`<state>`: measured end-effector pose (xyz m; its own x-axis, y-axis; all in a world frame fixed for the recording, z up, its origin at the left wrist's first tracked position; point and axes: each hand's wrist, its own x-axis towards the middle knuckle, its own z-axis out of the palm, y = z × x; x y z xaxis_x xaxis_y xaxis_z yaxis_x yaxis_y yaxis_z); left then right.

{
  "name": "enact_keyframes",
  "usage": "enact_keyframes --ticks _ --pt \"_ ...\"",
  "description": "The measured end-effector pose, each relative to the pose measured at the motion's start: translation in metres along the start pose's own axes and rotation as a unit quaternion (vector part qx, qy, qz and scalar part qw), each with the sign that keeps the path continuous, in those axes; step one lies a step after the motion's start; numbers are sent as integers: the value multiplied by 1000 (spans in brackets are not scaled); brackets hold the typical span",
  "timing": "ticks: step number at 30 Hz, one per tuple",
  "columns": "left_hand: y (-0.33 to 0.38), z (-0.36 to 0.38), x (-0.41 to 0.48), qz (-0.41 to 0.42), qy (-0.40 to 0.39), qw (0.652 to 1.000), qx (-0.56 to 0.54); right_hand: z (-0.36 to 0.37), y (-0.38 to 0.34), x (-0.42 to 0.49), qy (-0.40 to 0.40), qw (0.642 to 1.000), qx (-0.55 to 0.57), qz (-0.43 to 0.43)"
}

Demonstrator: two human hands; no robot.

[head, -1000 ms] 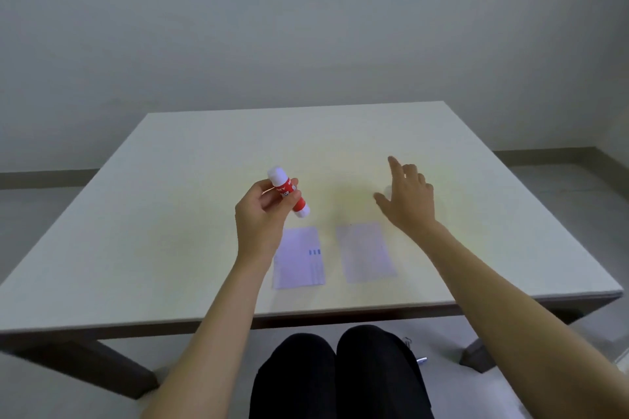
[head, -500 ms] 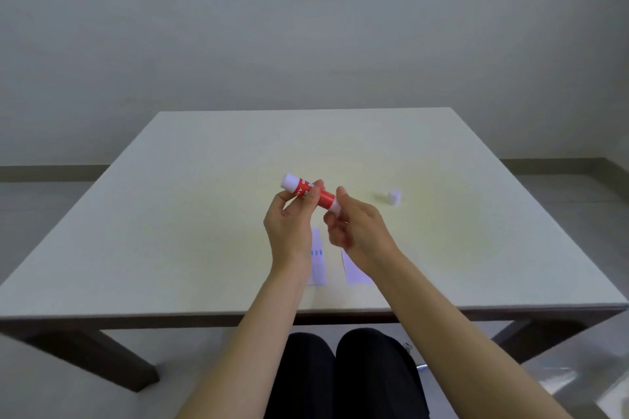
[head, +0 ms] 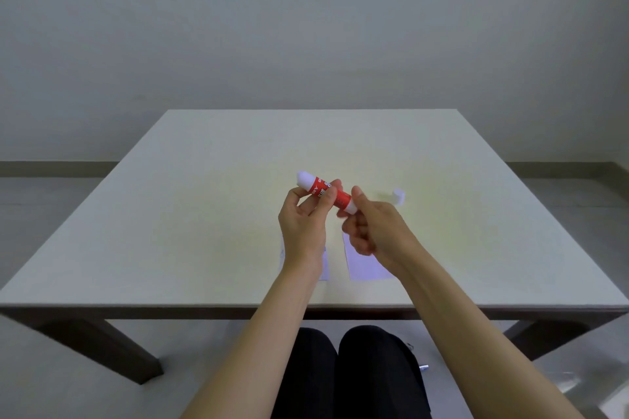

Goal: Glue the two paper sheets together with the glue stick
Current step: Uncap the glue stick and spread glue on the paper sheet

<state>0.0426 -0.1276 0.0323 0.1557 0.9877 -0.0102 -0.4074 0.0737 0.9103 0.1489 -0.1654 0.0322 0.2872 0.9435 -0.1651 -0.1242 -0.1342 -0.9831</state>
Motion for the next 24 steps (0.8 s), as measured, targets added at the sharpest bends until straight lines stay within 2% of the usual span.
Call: enact_keyframes --ticks 2,4,7,10,12,14,17,20,22,24 --pt "0 -2 -1 4 -11 1000 3 3 -1 0 33 998 -44 34" --pt "-1 -5 0 8 -15 1000 2 2 2 0 25 998 -56 -22" --pt "0 -9 1 1 -14 1000 -5 0 6 -5 -14 995 38 -88" --pt "0 -9 3 -1 -33 999 -7 2 8 -7 -6 995 98 -23" --pt "0 -9 2 2 -55 998 1 9 5 -7 36 995 84 48" --pt "0 -10 2 -3 -66 998 2 13 3 -6 64 994 62 70" --pt "0 -13 4 0 -55 998 -12 10 3 -6 47 999 18 -20" --pt "1 -17 5 0 -47 999 -3 9 2 -8 1 993 69 -100" --pt "1 -19 5 -4 -52 999 3 8 2 -7 0 992 99 -72" --pt "-1 -21 4 -8 -59 998 15 10 1 -6 23 995 99 11"
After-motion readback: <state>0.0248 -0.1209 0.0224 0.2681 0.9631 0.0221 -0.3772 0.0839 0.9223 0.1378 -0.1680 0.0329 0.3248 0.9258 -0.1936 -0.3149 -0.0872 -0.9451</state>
